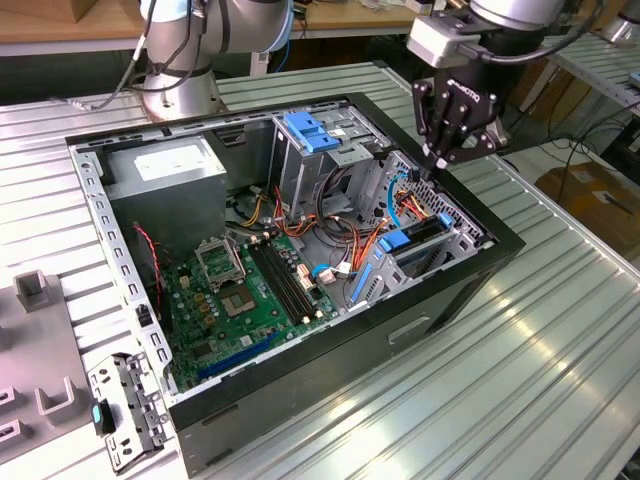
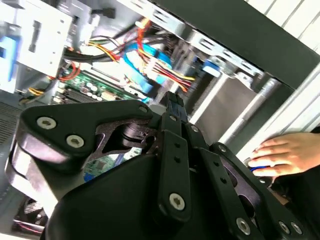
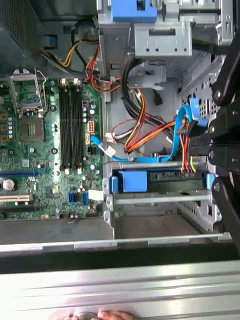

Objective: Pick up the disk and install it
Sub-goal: 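Insert the second disk wire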

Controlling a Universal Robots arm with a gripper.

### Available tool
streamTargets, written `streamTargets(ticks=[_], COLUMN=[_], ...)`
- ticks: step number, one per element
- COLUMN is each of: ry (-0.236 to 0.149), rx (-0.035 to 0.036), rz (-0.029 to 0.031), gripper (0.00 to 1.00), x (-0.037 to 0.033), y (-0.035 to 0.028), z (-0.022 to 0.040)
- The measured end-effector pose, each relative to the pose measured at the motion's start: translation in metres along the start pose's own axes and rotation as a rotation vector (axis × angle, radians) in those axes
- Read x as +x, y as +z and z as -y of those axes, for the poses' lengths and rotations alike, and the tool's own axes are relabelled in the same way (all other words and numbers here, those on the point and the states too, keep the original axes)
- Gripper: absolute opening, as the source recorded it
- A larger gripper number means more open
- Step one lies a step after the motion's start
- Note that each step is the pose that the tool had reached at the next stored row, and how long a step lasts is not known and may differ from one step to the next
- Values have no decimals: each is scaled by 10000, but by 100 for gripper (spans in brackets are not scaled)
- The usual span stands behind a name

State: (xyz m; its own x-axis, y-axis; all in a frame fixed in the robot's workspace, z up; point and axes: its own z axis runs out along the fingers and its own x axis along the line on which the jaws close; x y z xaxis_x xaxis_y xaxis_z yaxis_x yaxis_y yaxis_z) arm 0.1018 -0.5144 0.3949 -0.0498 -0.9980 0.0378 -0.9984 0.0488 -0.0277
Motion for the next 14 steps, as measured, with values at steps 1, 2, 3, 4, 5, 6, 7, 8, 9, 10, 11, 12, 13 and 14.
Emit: streamTargets(ticks=[1, 2, 3, 4, 5, 6, 7, 8, 9, 10, 11, 12, 13, 14], ry=[-2, -4, -10, -15, -19, -22, -24, -24, -24, -22, -22, -22, -23, -25], rx=[-58, -131, -282, -393, -493, -553, -588, -593, -594, -591, -587, -592, -601, -622], rz=[-3, -9, -33, -54, -89, -152, -313, -458, -590, -802, -1016, -1095, -1112, -1116], gripper=[11, 11, 11, 11, 11, 11, 11, 11, 11, 11, 11, 11, 17, 17], x=[-53, -78, -104, -121, -137, -148, -166, -179, -193, -216, -248, -270, -285, -310], y=[-2, -2, 0, 1, 5, 7, 13, 19, 21, 26, 37, 51, 64, 77], z=[-2, -2, 3, 8, 14, 23, 43, 53, 57, 61, 70, 80, 90, 102])
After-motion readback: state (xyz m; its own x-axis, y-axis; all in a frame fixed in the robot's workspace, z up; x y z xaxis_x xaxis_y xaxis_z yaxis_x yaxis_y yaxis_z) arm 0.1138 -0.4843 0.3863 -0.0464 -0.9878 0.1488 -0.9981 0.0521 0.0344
